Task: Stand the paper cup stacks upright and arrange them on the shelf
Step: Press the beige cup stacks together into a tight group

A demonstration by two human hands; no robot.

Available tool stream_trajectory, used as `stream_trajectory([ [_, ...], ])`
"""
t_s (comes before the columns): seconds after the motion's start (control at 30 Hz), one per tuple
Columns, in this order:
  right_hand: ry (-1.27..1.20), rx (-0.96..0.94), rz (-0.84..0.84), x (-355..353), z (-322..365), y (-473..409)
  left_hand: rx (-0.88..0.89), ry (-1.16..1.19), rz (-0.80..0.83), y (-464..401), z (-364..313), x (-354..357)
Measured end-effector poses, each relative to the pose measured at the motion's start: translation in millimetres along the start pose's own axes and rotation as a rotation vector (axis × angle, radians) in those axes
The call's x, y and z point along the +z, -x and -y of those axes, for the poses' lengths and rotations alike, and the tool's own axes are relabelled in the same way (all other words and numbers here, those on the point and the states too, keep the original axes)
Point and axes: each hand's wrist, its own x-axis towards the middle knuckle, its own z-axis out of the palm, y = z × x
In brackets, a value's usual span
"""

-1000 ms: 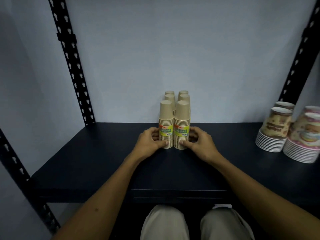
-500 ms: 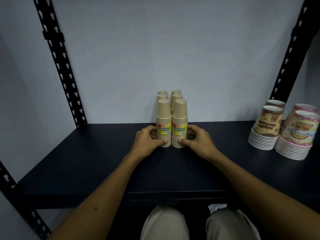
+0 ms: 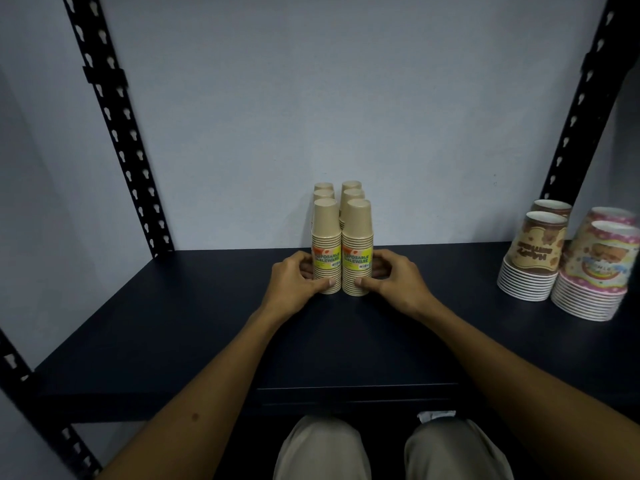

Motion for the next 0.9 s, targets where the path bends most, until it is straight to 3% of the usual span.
stream_trajectory([
  [0.5, -0.18, 0.058, -0.058, -6.1, -12.2, -3.9, -0.044, 0.066, 0.035, -4.0, 8.8, -1.6],
  [0.67, -0.256, 0.12, 0.079, -11.7, -8.3, -9.5, -0.08, 0.051, 0.203, -11.9, 8.6, -4.7],
  [0.9, -0.262, 0.079, 0.163, -8.1, -1.5, -11.4, -0.038, 0.087, 0.248, -14.1, 4.0, -4.9],
])
